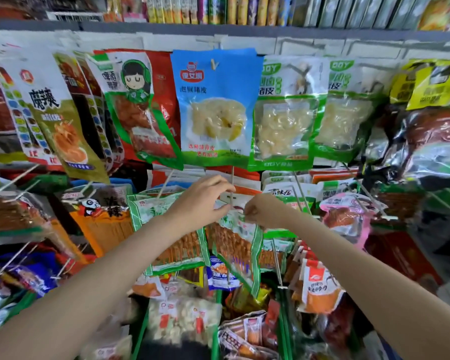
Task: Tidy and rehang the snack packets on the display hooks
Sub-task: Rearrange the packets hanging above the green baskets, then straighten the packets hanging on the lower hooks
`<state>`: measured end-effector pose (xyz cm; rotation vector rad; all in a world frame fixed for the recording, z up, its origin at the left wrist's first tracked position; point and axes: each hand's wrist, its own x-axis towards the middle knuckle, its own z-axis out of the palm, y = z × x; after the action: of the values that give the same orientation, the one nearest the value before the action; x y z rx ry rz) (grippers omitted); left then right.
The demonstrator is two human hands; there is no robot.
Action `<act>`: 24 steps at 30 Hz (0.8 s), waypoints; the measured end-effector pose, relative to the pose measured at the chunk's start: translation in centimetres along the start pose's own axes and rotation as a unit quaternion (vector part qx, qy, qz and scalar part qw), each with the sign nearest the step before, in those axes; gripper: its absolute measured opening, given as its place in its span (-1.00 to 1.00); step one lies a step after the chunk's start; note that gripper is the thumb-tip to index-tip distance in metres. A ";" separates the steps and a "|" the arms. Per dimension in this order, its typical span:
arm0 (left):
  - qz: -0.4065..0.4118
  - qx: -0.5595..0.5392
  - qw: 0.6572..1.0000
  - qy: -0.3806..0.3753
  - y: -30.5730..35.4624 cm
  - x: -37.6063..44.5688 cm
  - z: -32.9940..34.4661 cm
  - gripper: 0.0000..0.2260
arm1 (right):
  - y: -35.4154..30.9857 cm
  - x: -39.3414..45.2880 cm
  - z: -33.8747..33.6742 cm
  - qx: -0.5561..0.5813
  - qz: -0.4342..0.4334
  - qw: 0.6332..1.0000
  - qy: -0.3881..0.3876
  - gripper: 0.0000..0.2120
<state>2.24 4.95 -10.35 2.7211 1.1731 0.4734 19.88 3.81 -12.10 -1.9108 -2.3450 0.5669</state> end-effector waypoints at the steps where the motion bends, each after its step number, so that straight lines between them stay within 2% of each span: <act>1: 0.009 0.003 1.000 -0.015 0.3 0.1 -0.3 -0.65 | -0.4 -0.4 -0.7 0.011 -0.018 1.000 -0.013 -0.79; 4: 0.002 0.000 0.994 -0.112 1.5 0.5 -0.8 -0.63 | -1.1 -2.3 -3.2 0.030 -0.045 0.998 -0.029 -0.84; 6: -0.025 -0.067 0.983 -0.169 2.6 0.8 -0.6 -0.67 | -1.0 -4.1 -4.6 0.050 -0.043 0.997 -0.051 -0.88; 10: -0.032 -0.187 0.959 -0.211 4.6 1.8 -0.2 -0.87 | 0.7 -8.2 -6.3 0.096 -0.016 0.993 -0.062 -0.86; 14: -0.038 -0.295 0.907 -0.300 7.0 3.1 1.0 -0.86 | 4.6 -11.6 -6.8 0.105 0.023 0.990 -0.086 -0.82; 18: -0.023 -0.264 0.914 -0.309 11.0 5.3 3.3 -0.88 | 9.0 -13.3 -6.2 0.095 0.064 0.990 -0.083 -0.70; 22: -0.037 -0.261 0.912 -0.314 15.0 7.6 5.9 -0.86 | 13.6 -14.7 -5.6 0.106 0.100 0.987 -0.065 -0.92; 24: -0.055 -0.260 0.911 -0.317 16.4 8.5 7.3 -0.85 | 15.5 -15.4 -5.1 0.142 0.110 0.981 -0.070 -0.92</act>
<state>21.46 -0.18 -11.19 2.0798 0.8513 -0.1140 39.29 -7.15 -9.52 -2.0612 -1.9999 1.0256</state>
